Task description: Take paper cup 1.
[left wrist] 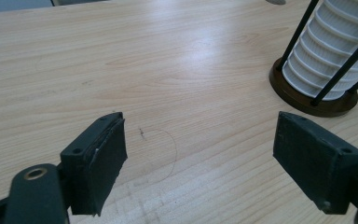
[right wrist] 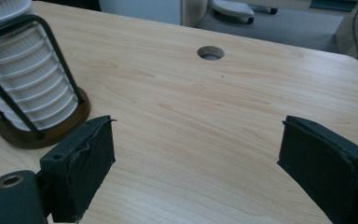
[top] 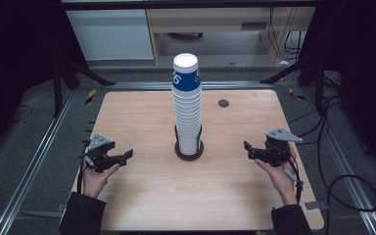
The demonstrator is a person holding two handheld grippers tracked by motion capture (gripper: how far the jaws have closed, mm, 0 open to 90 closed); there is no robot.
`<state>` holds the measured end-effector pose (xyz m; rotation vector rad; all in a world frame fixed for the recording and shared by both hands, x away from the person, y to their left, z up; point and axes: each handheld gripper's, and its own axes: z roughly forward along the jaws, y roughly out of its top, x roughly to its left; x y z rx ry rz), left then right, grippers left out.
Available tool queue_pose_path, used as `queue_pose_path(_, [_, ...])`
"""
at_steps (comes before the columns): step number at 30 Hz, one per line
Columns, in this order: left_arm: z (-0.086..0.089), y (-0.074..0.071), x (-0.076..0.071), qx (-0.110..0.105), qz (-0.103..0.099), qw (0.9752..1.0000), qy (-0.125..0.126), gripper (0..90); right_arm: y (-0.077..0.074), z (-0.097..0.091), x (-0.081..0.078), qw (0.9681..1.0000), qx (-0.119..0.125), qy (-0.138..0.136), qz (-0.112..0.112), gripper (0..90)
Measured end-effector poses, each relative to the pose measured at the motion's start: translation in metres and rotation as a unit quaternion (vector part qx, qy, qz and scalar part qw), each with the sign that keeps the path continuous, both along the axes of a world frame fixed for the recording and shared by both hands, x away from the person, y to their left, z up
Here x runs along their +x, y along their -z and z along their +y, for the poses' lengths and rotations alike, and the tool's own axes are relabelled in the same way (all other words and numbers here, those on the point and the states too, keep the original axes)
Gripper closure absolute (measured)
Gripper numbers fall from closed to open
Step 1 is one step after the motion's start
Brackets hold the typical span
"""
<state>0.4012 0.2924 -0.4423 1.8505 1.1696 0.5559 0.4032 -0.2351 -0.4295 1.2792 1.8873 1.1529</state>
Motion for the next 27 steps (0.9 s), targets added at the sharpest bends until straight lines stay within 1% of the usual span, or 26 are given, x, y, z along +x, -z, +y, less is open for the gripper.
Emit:
queue_pose_path(1, [0.000,0.000,0.000,0.000,0.000,1.0000,0.000,16.7,0.000,0.000,0.000,1.0000,0.000,0.000,0.000,10.2])
queue_pose_path(2, [-0.001,0.000,0.000,-0.001,0.003,1.0000,0.002,16.9,-0.002,0.002,-0.001,1.0000,0.008,-0.006,0.001,10.2])
queue_pose_path(4, [-0.002,0.001,-0.001,-0.002,0.004,1.0000,0.002,16.9,-0.002,0.002,0.000,1.0000,0.006,-0.007,-0.002,10.2])
queue_pose_path(5, [-0.002,0.001,-0.001,-0.002,0.004,1.0000,0.002,17.2,-0.007,0.004,-0.002,0.9998,0.013,-0.012,-0.003,9.8])
queue_pose_path(6, [-0.002,0.001,-0.001,-0.003,0.005,1.0000,0.002,17.3,-0.008,0.005,-0.003,0.9998,0.012,-0.013,-0.009,10.1])
queue_pose_path(7, [-0.002,0.001,-0.001,-0.003,0.005,1.0000,0.002,17.4,-0.008,0.005,-0.003,0.9998,0.012,-0.013,-0.009,10.1])
queue_pose_path(8, [-0.002,0.001,-0.001,-0.002,0.006,1.0000,0.003,17.3,-0.015,0.007,-0.005,0.9997,0.012,-0.018,-0.010,9.5])
queue_pose_path(9, [-0.002,0.001,-0.001,-0.002,0.006,1.0000,0.003,17.3,-0.015,0.007,-0.005,0.9997,0.012,-0.018,-0.010,9.5])
queue_pose_path(10, [-0.002,0.001,-0.001,-0.001,0.006,1.0000,0.001,17.3,-0.018,0.008,-0.005,0.9996,0.011,-0.021,-0.015,9.6])
queue_pose_path(11, [-0.001,0.000,-0.001,-0.002,0.006,1.0000,0.001,17.3,-0.027,0.012,-0.007,0.9991,0.018,-0.029,-0.026,9.6])
queue_pose_path(13, [-0.001,-0.001,-0.002,-0.005,0.003,1.0000,-0.002,17.3,-0.035,0.015,-0.008,0.9983,0.026,-0.039,-0.035,9.6])
queue_pose_path(14, [0.000,-0.001,-0.002,-0.006,0.003,1.0000,-0.003,17.3,-0.039,0.017,-0.009,0.9980,0.024,-0.044,-0.038,9.6])
queue_pose_path(15, [0.000,-0.001,-0.002,-0.006,0.003,1.0000,-0.003,17.3,-0.039,0.017,-0.009,0.9980,0.024,-0.044,-0.038,9.6])
queue_pose_path(16, [0.000,0.000,-0.002,-0.006,0.002,1.0000,-0.004,17.3,-0.044,0.018,-0.009,0.9976,0.022,-0.046,-0.045,9.6])
queue_pose_path(17, [0.000,0.000,-0.001,-0.006,0.004,1.0000,-0.004,17.3,-0.050,0.020,-0.009,0.9970,0.026,-0.050,-0.053,9.6])
queue_pose_path(18, [0.000,0.001,-0.002,-0.006,0.005,1.0000,-0.004,17.2,-0.060,0.023,-0.009,0.9958,0.032,-0.057,-0.064,9.6])
queue_pose_path(19, [0.000,0.001,-0.002,-0.006,0.005,1.0000,-0.004,17.2,-0.060,0.023,-0.009,0.9958,0.032,-0.057,-0.064,9.6])
queue_pose_path(20, [-0.001,0.001,-0.002,-0.005,0.005,1.0000,-0.002,17.2,-0.070,0.027,-0.008,0.9951,0.031,-0.064,-0.069,9.3])
queue_pose_path(21, [-0.001,0.001,-0.002,-0.005,0.005,1.0000,-0.002,17.2,-0.070,0.027,-0.008,0.9951,0.031,-0.064,-0.069,9.3])
queue_pose_path(22, [-0.002,0.002,-0.001,-0.004,0.005,1.0000,-0.002,17.2,-0.073,0.029,-0.008,0.9949,0.030,-0.065,-0.071,9.3])
queue_pose_path(24, [-0.004,0.004,-0.001,-0.001,0.007,1.0000,0.003,17.1,-0.085,0.035,-0.007,0.9932,0.030,-0.075,-0.083,9.3])
queue_pose_path(25, [-0.004,0.004,-0.001,-0.001,0.007,1.0000,0.003,17.0,-0.085,0.035,-0.007,0.9932,0.030,-0.075,-0.083,9.3])
queue_pose_path(26, [-0.005,0.005,-0.001,0.001,0.007,1.0000,0.005,17.0,-0.091,0.038,-0.006,0.9923,0.032,-0.081,-0.089,9.4])
queue_pose_path(27, [-0.006,0.005,-0.001,0.001,0.008,0.9999,0.006,17.0,-0.093,0.039,-0.005,0.9919,0.034,-0.082,-0.090,9.4])
